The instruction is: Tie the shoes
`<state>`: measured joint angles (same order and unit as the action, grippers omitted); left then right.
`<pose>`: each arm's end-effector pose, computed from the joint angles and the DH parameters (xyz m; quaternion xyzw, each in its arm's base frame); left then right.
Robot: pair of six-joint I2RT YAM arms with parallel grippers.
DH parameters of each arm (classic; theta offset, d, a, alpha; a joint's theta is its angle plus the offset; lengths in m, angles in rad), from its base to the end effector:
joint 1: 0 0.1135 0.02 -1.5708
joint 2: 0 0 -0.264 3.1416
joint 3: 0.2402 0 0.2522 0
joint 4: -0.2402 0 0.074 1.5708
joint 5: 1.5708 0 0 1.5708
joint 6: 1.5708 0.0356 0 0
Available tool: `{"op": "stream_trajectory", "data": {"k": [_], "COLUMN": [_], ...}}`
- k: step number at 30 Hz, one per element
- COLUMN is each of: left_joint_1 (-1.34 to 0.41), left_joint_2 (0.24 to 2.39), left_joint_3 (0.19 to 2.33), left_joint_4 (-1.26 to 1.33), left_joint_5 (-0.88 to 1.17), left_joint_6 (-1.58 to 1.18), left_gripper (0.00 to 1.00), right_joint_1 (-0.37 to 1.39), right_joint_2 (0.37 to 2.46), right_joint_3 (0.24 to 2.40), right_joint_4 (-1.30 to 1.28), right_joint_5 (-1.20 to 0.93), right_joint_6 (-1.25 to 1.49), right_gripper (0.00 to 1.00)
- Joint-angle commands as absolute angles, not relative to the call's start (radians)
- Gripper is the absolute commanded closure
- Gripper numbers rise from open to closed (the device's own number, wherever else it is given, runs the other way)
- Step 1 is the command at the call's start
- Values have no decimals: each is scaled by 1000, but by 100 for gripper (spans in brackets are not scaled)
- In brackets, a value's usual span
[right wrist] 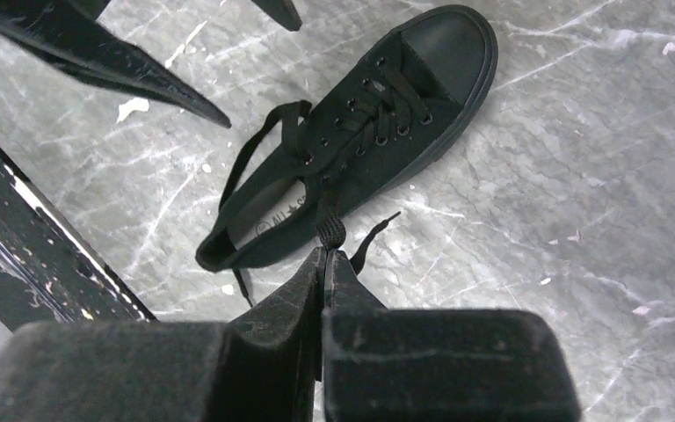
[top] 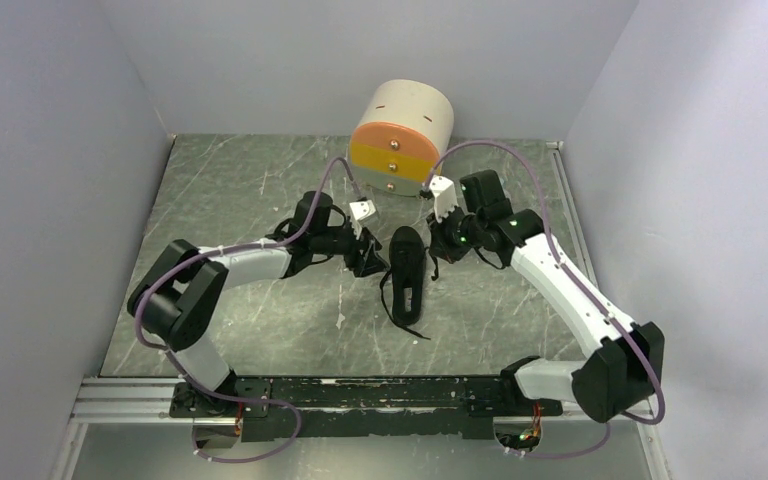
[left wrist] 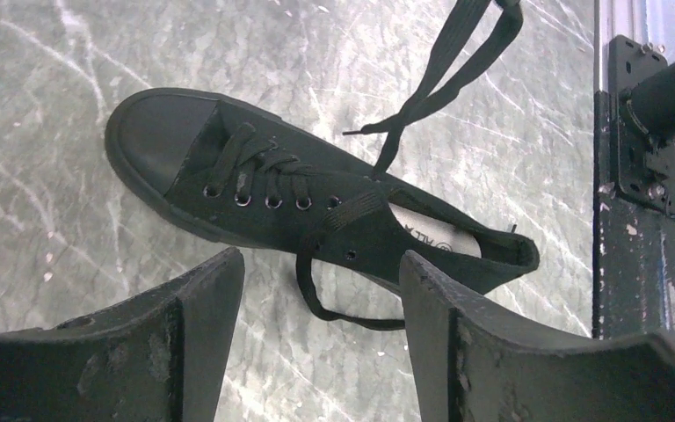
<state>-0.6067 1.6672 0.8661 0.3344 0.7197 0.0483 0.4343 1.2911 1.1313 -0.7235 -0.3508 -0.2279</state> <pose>0.2733 -0.2182 0.1968 0.4312 0.6952 -0.4235 0.3892 0.2368 0.1233 0.3045 -0.3570 0.8576 0.1976 0.3132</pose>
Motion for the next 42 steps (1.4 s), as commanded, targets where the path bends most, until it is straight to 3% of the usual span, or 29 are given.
{"op": "stream_trajectory", "data": {"k": [1,7,12,14,21,23,30,42], "left_joint_1": [-618,-627,-630,-630,-630,-633,-664,-702], "left_joint_2": [1722,1798,1890,1907,1855,1829,1749,1818], "left_joint_3": [833,805,812,810,821,813,818,812], "left_joint_4": [519,730,924,969,834,819,785,940], "left_joint_5": [847,920,960,966,955,944,890,897], "left_joint_6": [135,128,11,-22,90,107,139,47], "left_gripper": [31,34,42,49,90,95,95,84], "right_joint_1": [439,439,447,448,461,467,479,481], "right_joint_2": [1220,1205,1213,1216,1238,1241,1272,1326], "right_joint_3": [1067,1011,1020,1029,1040,1043,1082,1138], "right_joint_4": [-676,-644,-671,-667,-680,-690,-711,-706], "right_joint_5": [-349,-324,-389,-403,-468,-477,-591,-575], "right_joint_6": [-308,-360,-426,-429,-494,-526,-589,-582], "right_gripper": [97,98,99,100,100,100,100,100]}}
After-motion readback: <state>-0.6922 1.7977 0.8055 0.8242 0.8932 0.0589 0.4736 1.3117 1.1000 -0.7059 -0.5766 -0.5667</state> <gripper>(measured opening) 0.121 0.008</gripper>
